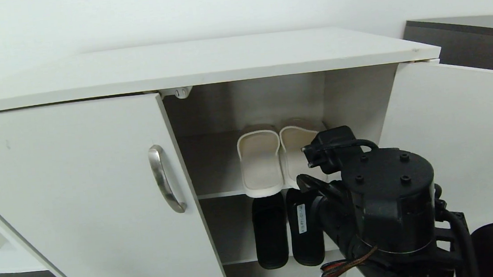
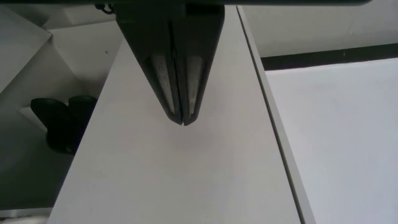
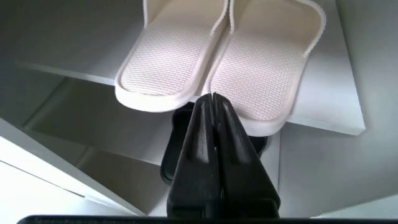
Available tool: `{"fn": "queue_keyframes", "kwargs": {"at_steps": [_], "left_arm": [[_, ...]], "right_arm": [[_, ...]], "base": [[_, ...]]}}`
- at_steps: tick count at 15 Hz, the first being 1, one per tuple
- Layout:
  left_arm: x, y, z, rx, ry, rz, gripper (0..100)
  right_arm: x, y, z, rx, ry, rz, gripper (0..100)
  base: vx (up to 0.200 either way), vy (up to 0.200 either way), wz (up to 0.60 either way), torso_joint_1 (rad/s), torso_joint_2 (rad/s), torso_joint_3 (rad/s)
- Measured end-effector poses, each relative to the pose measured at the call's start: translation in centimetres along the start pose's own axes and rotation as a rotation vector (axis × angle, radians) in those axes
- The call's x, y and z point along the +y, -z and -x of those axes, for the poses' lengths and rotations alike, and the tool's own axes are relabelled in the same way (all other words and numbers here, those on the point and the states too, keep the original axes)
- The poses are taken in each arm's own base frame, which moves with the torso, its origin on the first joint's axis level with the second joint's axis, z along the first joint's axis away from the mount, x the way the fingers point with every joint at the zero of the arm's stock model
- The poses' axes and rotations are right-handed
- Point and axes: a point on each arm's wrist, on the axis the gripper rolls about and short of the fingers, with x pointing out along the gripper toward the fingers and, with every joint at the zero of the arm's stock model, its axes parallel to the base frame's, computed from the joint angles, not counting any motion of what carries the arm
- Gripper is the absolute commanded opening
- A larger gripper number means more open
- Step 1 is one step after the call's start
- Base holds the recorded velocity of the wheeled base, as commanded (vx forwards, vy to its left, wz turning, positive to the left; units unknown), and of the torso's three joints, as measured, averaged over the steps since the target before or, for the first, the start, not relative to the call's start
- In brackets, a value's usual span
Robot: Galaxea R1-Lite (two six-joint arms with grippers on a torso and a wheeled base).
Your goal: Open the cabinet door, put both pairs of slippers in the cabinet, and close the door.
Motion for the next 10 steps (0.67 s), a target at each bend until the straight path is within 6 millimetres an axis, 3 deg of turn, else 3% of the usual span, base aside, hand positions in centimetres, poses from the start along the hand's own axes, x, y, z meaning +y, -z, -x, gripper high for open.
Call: {"fn": "queue_keyframes", "kwargs": {"at_steps": [10], "left_arm": [[0.00,0.00,0.00,0.000,0.000,0.000,0]], "right_arm": [[0.03,0.28,-0.20,0.005,0.006,0.015,0]], "base": [[-0.200,0.000,0.00,0.002,0.00,0.000]]}}
